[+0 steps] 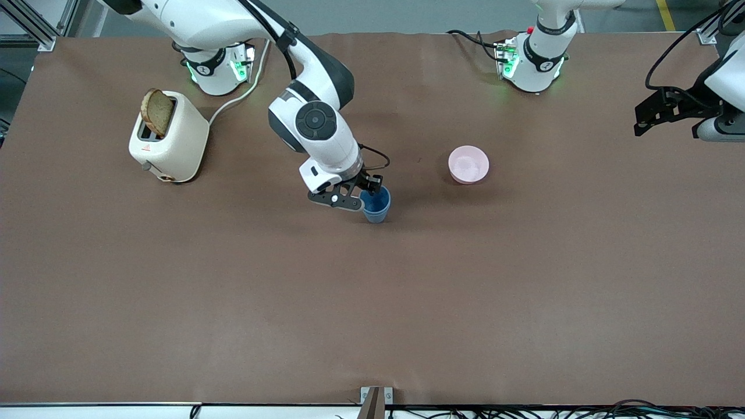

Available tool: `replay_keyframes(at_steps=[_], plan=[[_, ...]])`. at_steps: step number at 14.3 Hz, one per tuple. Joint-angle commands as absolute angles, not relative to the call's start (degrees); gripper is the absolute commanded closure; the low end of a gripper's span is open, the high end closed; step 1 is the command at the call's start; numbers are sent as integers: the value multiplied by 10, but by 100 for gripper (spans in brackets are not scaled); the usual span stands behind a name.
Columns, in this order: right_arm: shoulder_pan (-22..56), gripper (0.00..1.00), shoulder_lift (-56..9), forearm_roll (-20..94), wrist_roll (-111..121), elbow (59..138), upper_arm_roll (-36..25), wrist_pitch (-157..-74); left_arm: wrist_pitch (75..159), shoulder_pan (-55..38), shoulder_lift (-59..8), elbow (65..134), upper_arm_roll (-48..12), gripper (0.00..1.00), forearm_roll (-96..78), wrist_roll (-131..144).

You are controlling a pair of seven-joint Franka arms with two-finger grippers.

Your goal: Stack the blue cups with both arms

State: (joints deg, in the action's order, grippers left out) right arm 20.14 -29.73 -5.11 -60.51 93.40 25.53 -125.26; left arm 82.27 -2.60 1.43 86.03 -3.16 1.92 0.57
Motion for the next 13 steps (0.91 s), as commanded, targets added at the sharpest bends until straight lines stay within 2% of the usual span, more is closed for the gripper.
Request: replay_keyframes(at_steps=[1, 6, 7, 9, 12, 13], plan=[[151, 0, -202, -65, -604, 940, 259, -1168, 824, -22, 36, 882, -36, 0, 9, 7], [-16, 0, -48, -80, -457, 940, 246, -1030, 824, -24, 36, 882, -36, 0, 4, 13], [-34, 0, -29, -81, -393, 940, 215, -1002, 825, -24, 36, 881, -36, 0, 4, 15], [-17, 0, -5, -72, -249, 940, 104, -984, 827, -25, 34, 879, -36, 0, 4, 17], [-19, 0, -1, -17, -72, 912, 6, -980, 828, -24, 33, 879, -36, 0, 5, 17], [-19, 0, -2, -5, -32, 896, -9, -960, 828, -24, 33, 879, -36, 0, 6, 17]])
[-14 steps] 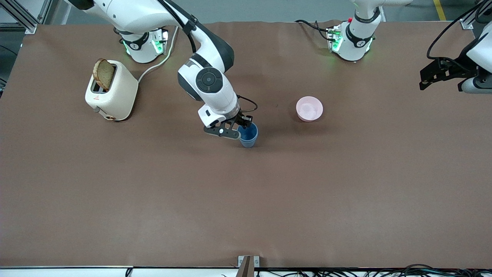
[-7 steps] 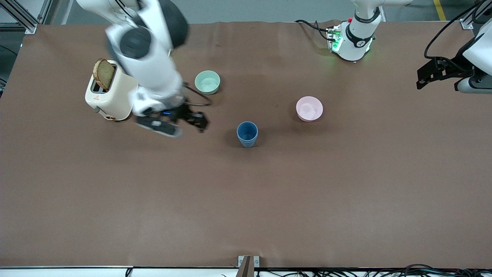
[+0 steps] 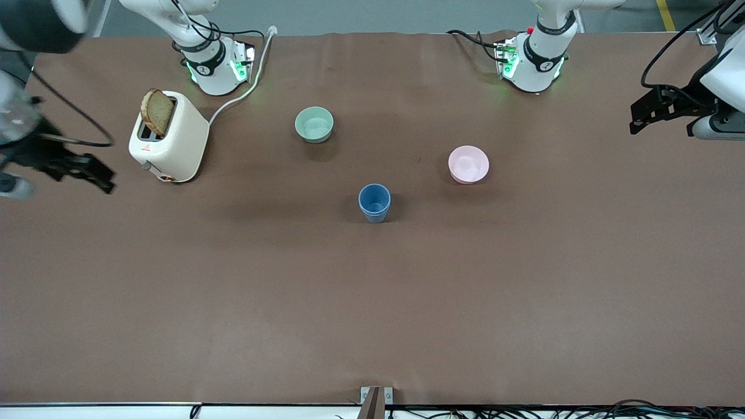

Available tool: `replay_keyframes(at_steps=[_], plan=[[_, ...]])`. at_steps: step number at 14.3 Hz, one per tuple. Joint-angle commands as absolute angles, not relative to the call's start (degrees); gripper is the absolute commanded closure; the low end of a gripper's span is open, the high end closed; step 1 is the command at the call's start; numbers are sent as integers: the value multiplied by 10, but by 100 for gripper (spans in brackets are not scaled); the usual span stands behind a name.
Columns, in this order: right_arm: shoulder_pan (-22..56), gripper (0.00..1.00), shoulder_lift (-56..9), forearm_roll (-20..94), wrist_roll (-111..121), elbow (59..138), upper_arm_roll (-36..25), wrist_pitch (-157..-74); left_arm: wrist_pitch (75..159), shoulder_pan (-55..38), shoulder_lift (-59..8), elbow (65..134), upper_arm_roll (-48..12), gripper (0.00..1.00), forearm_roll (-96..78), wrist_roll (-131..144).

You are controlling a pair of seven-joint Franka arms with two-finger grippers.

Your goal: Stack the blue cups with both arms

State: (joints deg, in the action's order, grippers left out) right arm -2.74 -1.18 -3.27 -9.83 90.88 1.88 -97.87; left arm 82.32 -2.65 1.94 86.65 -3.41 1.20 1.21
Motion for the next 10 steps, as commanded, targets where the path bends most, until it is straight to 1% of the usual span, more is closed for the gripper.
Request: replay_keyframes(at_steps=[1, 2, 10], plan=[[-23, 0, -3, -4, -12, 875, -12, -930, 828, -25, 33, 878, -36, 0, 7, 17], [-25, 0, -4, -4, -9, 864, -12, -912, 828, -25, 32, 877, -36, 0, 7, 17], [-24, 0, -5, -11, -5, 865, -12, -907, 828, -25, 30, 871, -36, 0, 10, 16]])
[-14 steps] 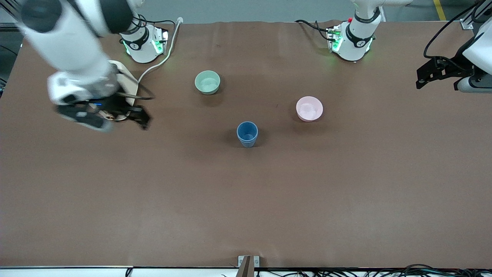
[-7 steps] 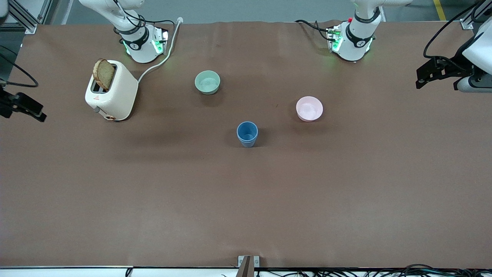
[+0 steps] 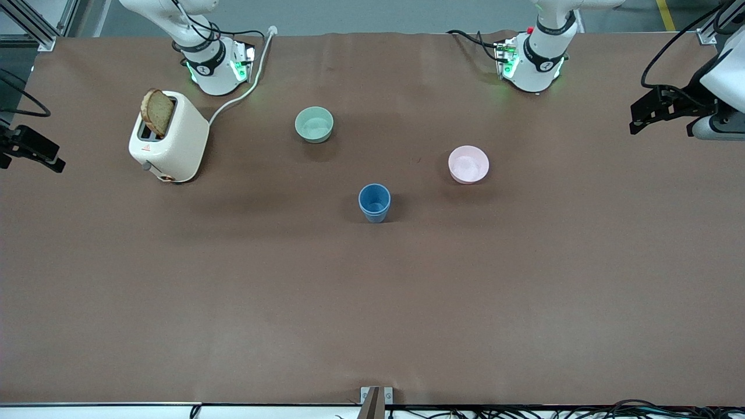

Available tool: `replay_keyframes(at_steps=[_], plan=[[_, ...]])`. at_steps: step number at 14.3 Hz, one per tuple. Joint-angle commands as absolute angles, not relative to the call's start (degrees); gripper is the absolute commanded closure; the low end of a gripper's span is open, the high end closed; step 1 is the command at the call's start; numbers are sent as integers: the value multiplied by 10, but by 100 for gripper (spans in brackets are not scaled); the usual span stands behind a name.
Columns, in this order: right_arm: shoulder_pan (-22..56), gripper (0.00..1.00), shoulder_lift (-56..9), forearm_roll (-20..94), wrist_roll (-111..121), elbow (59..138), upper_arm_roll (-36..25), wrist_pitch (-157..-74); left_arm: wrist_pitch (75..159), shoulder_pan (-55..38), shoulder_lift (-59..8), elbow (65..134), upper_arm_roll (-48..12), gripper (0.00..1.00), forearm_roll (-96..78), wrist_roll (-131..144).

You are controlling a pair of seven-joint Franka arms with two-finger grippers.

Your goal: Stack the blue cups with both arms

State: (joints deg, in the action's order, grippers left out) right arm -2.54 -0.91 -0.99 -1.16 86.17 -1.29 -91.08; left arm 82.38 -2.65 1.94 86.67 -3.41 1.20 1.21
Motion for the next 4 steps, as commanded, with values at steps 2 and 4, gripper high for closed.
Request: replay_keyframes(at_steps=[2, 4], plan=[[-23, 0, -5, -11, -6, 865, -12, -907, 827, -25, 24, 857, -35, 0, 12, 14], [-23, 0, -5, -11, -6, 865, -12, -907, 826, -25, 23, 857, -35, 0, 12, 15]])
